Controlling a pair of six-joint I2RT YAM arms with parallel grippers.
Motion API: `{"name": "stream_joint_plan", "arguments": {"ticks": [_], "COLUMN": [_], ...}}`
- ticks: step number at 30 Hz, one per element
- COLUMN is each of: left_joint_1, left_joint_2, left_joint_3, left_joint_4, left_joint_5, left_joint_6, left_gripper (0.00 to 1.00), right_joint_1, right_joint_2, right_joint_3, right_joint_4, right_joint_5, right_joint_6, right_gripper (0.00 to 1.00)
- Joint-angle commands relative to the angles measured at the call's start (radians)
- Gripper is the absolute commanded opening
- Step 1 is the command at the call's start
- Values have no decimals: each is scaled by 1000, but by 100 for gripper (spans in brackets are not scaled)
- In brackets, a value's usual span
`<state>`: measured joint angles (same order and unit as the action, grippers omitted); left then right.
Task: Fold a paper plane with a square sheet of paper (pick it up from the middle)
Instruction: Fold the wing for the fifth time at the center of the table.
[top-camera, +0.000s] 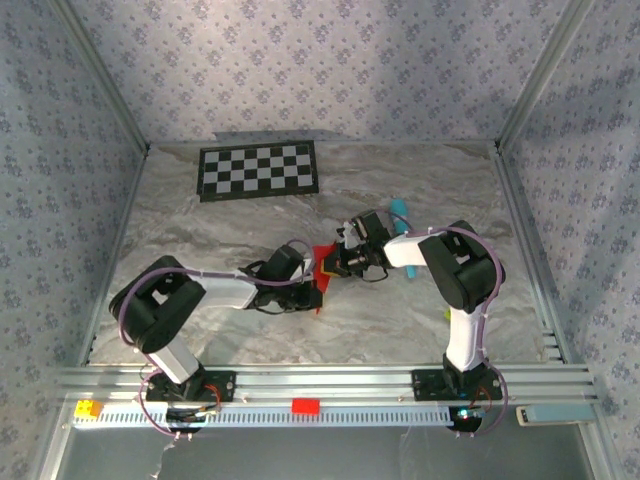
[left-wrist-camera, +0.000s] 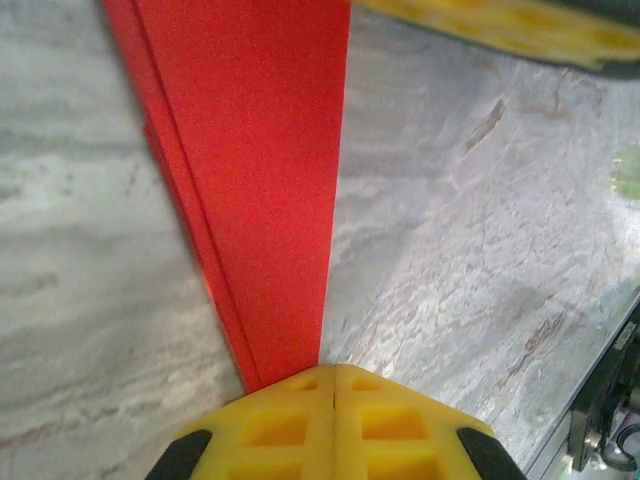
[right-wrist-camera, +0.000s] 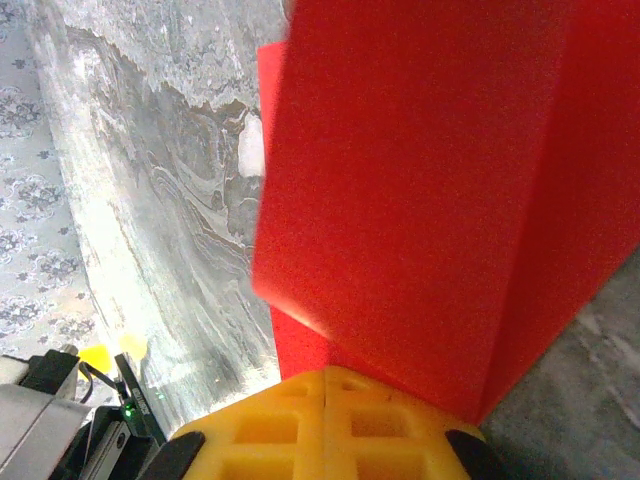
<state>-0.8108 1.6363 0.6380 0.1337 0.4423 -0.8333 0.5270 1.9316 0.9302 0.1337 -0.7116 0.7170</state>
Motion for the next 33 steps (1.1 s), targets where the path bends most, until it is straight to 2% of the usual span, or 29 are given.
{"name": "stream_joint_plan", "arguments": {"ticks": [1,9,14,19,23,27,33], "left_joint_1": [-32,-53,-47,35,110,114,112], "left_joint_2": [-15,-77,-201,-296,-232,-117,5], "left_joint_3": [-53,-83,-92,-82,-19,89,136], "left_joint_4": [-242,-238,-188,-85,-9,-7,32], "left_joint_5": [40,56,28,16,45,52,61], "left_joint_6": [41,35,5,-31,-46,-38,-58], "left_gripper": [1,1,0,0,1,1,0], "right_joint_1": [1,1,7,14,22,23,24], "right_joint_2": [52,54,49,32,29,27,26], "right_joint_3": [-33,-31,-34,-50,-65,-64,-62], "right_joint_4": [-109,-106,-101,-85,-55,-51,-44], "right_joint_5": [138,134,130,142,143,143,143], "right_joint_6": [-9,-4,18,59,88,97,105], "right_gripper": [2,2,2,2,2,2,2]}}
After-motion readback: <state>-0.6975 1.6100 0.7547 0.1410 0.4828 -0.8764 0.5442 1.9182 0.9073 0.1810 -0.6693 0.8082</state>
